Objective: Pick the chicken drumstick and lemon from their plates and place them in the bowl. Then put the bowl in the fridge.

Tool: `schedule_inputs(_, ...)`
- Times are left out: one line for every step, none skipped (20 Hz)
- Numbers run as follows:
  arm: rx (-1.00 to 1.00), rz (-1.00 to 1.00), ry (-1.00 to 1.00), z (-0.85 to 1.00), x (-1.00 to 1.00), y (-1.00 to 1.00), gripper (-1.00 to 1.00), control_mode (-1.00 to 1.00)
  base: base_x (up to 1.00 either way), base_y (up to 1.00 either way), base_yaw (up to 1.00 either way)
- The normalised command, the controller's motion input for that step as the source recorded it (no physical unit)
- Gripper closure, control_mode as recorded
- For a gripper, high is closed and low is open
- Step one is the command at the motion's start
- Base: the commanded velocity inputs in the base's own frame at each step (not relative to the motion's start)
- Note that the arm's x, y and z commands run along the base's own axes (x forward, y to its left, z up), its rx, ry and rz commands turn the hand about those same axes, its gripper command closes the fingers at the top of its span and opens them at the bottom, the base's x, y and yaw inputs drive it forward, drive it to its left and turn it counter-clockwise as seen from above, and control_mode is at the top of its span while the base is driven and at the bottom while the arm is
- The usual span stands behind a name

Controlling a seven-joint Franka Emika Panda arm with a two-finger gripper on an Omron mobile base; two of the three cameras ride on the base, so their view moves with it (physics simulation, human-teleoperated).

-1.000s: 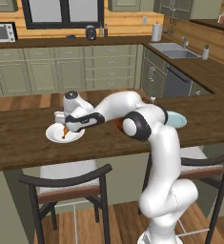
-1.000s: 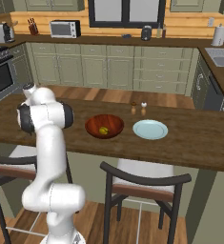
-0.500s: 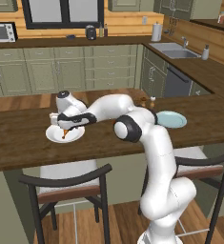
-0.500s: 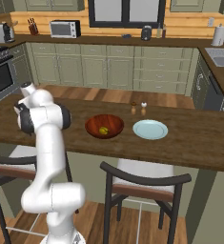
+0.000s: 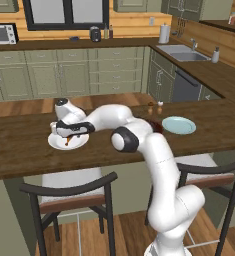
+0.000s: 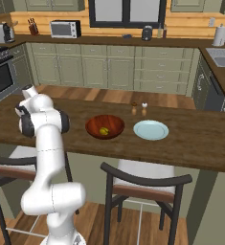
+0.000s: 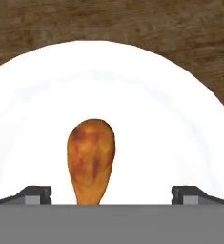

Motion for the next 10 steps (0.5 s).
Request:
schedule_inputs(-0.03, 0.00, 0.08, -0.16, 0.27, 0.09, -1.00, -1.00, 0.00, 0.00, 0.00)
schedule_inputs(-0.04, 0.00, 0.04, -0.17, 0.26, 0.06, -1.00, -1.00, 0.00, 0.00, 0.00)
schedule_inputs(-0.04, 0.00, 0.04, -0.11, 0.33, 0.06, -1.00, -1.00, 0.00, 0.00, 0.00)
schedule_inputs(-0.04, 0.00, 0.03, -0.11, 0.33, 0.15, -1.00, -1.00, 0.00, 0.00, 0.00)
schedule_inputs(-0.04, 0.00, 0.02, -0.12, 0.32, 0.16, -1.00, -1.00, 0.00, 0.00, 0.00)
schedule_inputs(-0.04, 0.00, 0.02, -0.09, 0.30, 0.12, -1.00, -1.00, 0.00, 0.00, 0.00)
schedule_inputs(-0.04, 0.00, 0.02, -0.14, 0.29, 0.07, -1.00, -1.00, 0.00, 0.00, 0.00)
schedule_inputs(-0.04, 0.00, 0.02, -0.14, 0.31, 0.05, -1.00, -1.00, 0.00, 0.00, 0.00)
schedule_inputs(-0.04, 0.00, 0.01, -0.13, 0.28, 0.08, -1.00, -1.00, 0.00, 0.00, 0.00)
schedule_inputs(-0.03, 0.00, 0.01, -0.14, 0.22, 0.11, -1.00, -1.00, 0.00, 0.00, 0.00)
